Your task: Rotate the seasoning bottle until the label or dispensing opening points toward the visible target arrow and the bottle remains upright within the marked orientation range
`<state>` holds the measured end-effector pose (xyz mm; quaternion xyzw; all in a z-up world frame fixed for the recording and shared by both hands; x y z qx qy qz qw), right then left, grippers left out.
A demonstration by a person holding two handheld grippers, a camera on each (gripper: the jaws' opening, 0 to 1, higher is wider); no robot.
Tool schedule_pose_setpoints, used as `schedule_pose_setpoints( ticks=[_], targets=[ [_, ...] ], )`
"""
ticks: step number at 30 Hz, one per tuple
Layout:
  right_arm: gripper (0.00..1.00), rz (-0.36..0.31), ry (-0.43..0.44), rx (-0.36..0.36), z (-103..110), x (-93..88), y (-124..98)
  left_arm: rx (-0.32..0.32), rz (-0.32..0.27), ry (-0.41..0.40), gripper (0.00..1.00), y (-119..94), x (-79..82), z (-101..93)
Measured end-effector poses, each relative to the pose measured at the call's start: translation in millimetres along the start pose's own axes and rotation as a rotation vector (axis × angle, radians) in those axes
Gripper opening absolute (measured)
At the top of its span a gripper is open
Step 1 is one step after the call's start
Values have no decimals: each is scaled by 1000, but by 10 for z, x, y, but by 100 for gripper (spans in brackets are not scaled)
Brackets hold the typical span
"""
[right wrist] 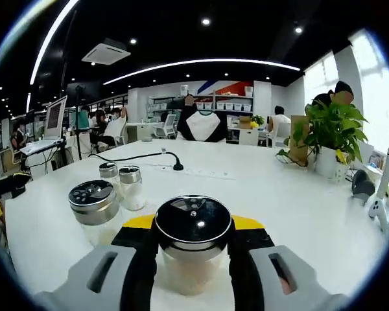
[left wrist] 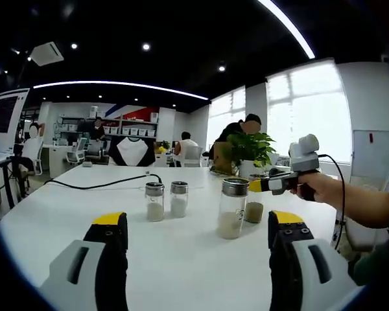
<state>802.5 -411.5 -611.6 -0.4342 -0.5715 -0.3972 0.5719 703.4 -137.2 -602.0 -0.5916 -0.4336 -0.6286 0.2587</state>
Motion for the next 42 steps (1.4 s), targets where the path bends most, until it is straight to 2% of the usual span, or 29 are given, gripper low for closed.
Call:
schedule_pose_setpoints(
  ticks=[7,14,27,42],
  targets=[
    [40,1,0,-14,73,-3,-175,-15,9,-7,94,33,-14,-21],
    [40,-16,10,-15,62,-28,-199,-26,12,-1,95,46,-25,-32],
    [40,-48,-8,-35,58,-37,-143,-27,6,-4,94,60,-6,-39],
    [40,-87,0,18,-17,-53,-86,-48,12,-5,95,96,-31,-69]
  ],
)
Point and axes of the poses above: the point that each gripper's makers call its tool centre point, and the gripper's own axes: y roughly forward along the fingers, z roughly to its left, x roughly out of its top, the point moved 6 cm from there along -y, roughly backward along the fingers, and after that the axes turned 14 degrees about -z, right-handed, at the moved point
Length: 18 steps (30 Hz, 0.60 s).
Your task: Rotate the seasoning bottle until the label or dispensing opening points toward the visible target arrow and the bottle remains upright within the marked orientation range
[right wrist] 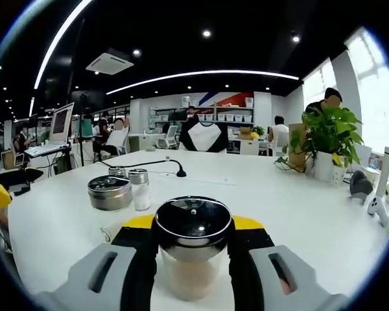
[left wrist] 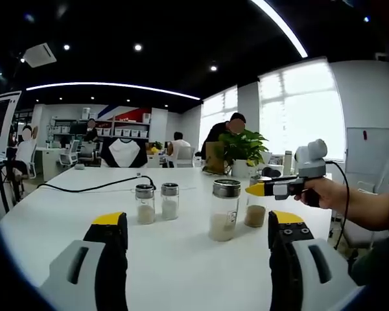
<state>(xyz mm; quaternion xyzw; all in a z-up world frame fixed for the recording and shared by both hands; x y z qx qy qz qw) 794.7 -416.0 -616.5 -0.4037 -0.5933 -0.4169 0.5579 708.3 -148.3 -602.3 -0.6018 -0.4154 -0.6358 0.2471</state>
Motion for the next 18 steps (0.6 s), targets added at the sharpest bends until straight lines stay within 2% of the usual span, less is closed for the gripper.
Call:
schedule_pose_setpoints(
  ticks=[5,18],
  targets=[
    [40,-11,0,30,-46,-12,36,-6,-9,-11,95,14,-1,-11],
    [40,-3,17,185,-54,-26,71,14,-8,-5,94,17,0,76]
  ],
)
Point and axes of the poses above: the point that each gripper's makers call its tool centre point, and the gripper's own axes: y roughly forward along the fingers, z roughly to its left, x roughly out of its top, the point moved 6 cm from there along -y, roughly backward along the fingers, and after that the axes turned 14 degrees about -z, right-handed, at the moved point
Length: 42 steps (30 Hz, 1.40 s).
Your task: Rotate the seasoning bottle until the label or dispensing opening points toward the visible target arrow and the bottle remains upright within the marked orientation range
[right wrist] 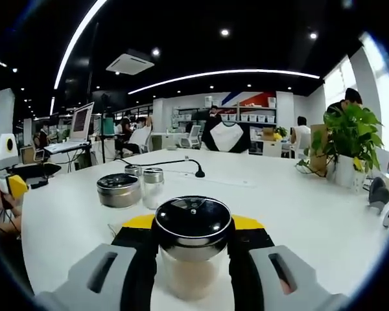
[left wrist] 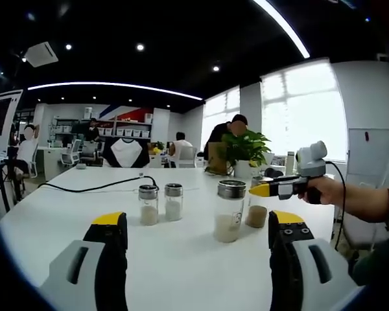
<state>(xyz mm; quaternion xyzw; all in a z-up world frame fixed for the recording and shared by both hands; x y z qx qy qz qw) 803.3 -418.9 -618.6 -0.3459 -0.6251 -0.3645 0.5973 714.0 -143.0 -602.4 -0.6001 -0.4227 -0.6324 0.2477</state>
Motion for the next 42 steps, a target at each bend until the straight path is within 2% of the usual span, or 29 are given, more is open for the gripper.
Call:
schedule_pose_setpoints(
  ticks=[2,16,21,26,30,36,42],
  targets=[
    [40,-10,1,27,-12,-1,-4,14,8,-11,95,-8,-19,13],
    [41,-22,32,198,-62,5,28,4,11,-23,94,-11,-25,-13],
    [41,-43,33,302,-53,5,22,14,10,-19,95,-28,-8,9],
    [41,-40,42,355,-47,11,20,16,4,1,96,-37,41,37],
    [41,-48,44,427,-35,16,21,14,-19,-8,97,-44,115,93],
    [41,-57,42,468,-3,20,16,13,-18,-2,98,-51,149,63],
    [41,-87,48,491,17,15,1,9,-11,-21,97,-65,117,28]
  ],
)
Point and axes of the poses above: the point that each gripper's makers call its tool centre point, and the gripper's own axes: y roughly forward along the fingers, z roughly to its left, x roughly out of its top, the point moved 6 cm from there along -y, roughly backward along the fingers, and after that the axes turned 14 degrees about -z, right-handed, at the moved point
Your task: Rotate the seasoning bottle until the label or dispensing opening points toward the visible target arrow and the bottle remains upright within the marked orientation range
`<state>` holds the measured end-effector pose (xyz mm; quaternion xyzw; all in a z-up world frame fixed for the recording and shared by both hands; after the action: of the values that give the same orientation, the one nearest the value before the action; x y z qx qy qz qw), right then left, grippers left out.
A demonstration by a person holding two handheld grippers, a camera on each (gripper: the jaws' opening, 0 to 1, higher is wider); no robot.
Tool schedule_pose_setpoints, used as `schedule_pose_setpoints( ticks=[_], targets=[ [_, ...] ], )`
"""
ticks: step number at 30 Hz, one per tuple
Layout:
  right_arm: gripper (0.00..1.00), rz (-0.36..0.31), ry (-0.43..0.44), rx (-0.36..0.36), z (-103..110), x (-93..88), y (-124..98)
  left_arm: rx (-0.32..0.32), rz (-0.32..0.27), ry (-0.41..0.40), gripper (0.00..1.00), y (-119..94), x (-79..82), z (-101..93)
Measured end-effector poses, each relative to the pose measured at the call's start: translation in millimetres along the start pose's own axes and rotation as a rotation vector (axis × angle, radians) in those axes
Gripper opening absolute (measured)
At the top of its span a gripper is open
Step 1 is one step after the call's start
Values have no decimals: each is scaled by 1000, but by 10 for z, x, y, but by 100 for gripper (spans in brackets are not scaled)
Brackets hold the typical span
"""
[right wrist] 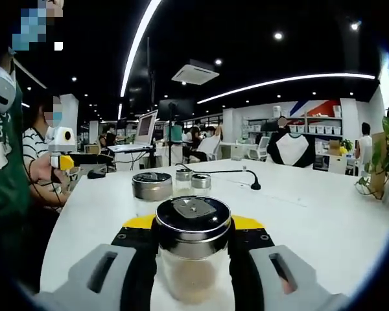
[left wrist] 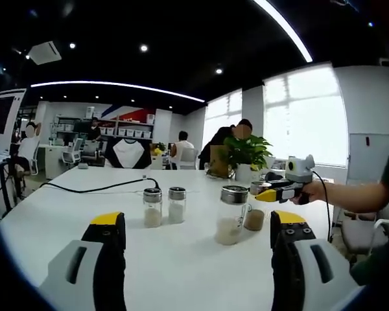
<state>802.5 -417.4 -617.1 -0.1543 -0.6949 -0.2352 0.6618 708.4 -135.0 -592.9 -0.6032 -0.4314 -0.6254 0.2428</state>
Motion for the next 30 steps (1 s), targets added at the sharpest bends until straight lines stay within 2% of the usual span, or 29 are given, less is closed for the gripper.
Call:
schedule_pose_setpoints(
  ticks=[4,7,10,11,12,13,21,23,26,27,29,30],
  targets=[
    [42,-22,-15,-18,8,11,-3,-9,11,1,97,9,-4,20],
    [53,-26,6,-46,-7,8,-10,0,1,0,97,12,19,50],
    [54,-23,7,-64,58,24,-29,-4,3,-4,97,9,10,35],
    [56,-35,26,-130,41,41,-36,-5,6,-8,97,5,-1,28],
    [59,-52,18,-155,36,59,-30,-6,7,-9,97,1,-8,23],
    [60,-42,5,-142,73,56,-33,-6,9,-11,97,-2,-17,21],
    [57,-13,-64,-265,168,75,-29,-17,16,-24,97,6,-65,-3],
    [56,13,-70,-312,180,64,-30,-18,17,-24,97,6,-66,-3],
    [56,7,-90,-375,190,82,-20,-16,18,-27,97,4,-75,4],
    [56,24,-92,-432,190,79,-29,-14,19,-27,97,3,-80,5],
    [55,16,-89,-463,189,83,-21,-15,22,-26,97,3,-87,3],
    [53,6,-61,-505,188,81,-22,-15,22,-30,97,3,-92,-1]
  ],
)
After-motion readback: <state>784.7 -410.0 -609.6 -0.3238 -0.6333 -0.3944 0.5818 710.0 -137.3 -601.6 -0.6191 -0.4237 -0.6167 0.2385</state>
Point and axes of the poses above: the point that each gripper's makers call its tool centre point, and the gripper's own axes: y roughly forward along the fingers, z roughly to its left, x roughly out of its top, the point moved 6 cm from there along -y, roughly backward along the fingers, and after that the axes turned 14 degrees about -z, right-handed, at the moved point
